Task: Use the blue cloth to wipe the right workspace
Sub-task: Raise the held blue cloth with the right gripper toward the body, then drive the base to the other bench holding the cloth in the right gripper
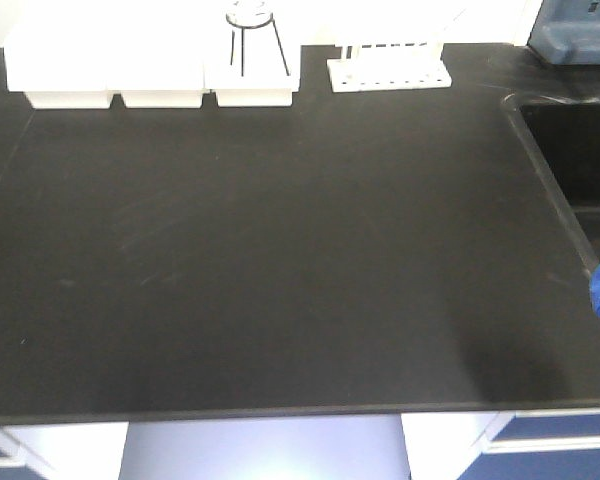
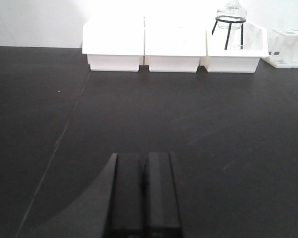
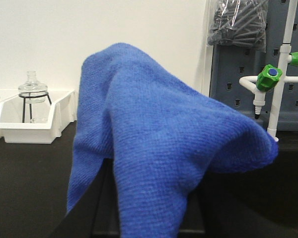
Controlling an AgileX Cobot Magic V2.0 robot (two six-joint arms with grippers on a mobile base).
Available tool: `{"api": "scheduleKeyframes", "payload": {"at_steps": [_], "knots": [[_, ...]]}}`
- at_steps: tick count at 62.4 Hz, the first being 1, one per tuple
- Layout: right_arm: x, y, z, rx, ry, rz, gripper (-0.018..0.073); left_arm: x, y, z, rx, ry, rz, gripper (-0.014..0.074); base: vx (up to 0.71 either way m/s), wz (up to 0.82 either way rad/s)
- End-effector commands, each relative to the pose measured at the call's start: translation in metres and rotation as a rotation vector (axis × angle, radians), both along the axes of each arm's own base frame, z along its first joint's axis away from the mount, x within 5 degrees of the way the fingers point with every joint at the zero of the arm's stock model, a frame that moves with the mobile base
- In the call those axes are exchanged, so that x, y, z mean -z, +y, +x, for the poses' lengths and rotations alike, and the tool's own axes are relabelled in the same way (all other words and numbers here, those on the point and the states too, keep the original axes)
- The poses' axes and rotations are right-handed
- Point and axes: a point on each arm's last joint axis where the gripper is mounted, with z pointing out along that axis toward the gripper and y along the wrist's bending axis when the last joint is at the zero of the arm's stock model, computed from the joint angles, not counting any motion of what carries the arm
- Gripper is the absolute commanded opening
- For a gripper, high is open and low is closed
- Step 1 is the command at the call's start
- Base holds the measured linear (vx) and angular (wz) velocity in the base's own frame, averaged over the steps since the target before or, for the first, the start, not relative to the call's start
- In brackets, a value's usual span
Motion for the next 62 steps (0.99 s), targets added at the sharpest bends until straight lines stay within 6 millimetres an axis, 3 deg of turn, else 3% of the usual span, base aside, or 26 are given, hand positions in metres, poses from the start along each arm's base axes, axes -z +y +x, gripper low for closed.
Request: {"api": "scheduleKeyframes", "payload": {"at_steps": [1,22,62], "knots": [[-0.0175,-0.0002,-0.0008,0.002,-0.115,-0.004,0.0,0.0026,-0.0012,0.0009,0.014,-0.061,-0.008,-0.0006,-0.18,0.08],[-0.0175,-0.0002,-0.0008,0.002,-0.115,-0.004,0.0,0.0026,-0.0012,0.0009,0.014,-0.061,-0.008,-0.0006,-0.23,-0.1],[-0.0175,-0.0002,-0.0008,0.002,-0.115,-0.004,0.0,0.0026,-0.0012,0.0009,0.014,-0.061,-0.008,-0.0006,-0.33,-0.36]]}}
